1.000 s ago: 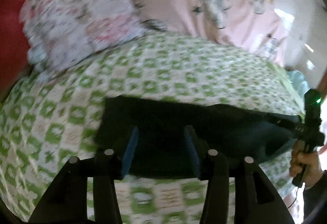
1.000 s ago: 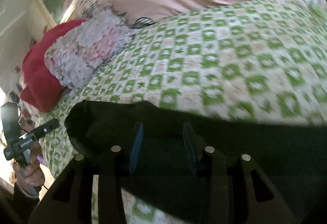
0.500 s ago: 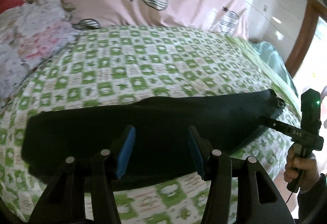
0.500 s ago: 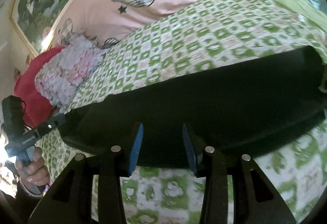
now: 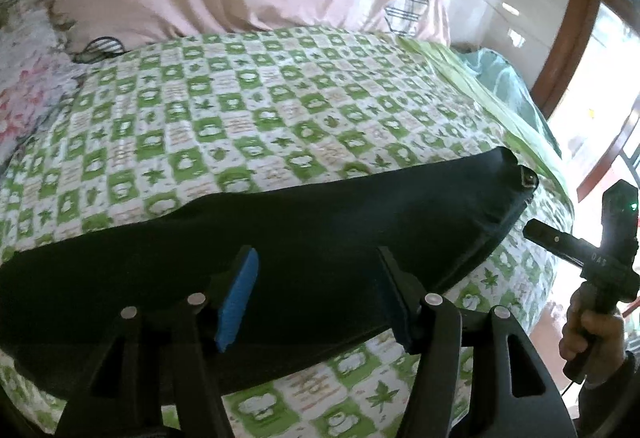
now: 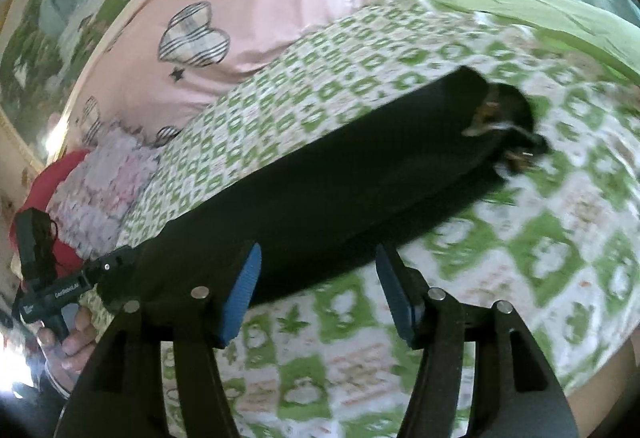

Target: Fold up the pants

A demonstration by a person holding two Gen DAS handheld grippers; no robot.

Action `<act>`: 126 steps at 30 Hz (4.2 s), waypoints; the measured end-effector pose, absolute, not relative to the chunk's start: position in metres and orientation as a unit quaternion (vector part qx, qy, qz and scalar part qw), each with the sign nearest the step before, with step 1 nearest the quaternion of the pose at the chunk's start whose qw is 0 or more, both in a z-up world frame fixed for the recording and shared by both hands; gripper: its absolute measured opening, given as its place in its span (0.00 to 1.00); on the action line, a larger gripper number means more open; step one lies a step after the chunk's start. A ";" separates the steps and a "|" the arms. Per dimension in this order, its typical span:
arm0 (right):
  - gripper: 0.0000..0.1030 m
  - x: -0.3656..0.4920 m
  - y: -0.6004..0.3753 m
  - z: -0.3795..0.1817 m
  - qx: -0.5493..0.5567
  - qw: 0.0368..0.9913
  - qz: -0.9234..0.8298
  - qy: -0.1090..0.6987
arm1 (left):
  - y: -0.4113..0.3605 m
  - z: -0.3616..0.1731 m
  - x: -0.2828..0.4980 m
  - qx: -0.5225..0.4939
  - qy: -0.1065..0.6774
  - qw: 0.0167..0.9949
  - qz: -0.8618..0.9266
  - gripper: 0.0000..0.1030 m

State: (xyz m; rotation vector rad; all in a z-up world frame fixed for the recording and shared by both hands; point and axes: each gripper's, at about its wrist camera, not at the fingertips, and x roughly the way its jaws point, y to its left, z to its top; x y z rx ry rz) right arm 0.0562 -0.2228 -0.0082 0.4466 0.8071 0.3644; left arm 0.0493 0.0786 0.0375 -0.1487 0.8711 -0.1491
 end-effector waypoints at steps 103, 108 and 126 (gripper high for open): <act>0.14 0.094 -0.099 -0.034 0.230 0.809 0.352 0.410 | 0.057 -0.012 0.137 -0.147 0.479 0.831 -0.240 0.12; 0.15 0.093 -0.094 -0.037 0.220 0.807 0.347 0.423 | 0.080 -0.014 0.126 -0.169 0.477 0.838 -0.203 0.12; 0.54 0.081 -0.028 -0.014 0.136 0.800 0.407 0.420 | 0.167 0.002 0.041 -0.253 0.437 0.862 -0.053 0.30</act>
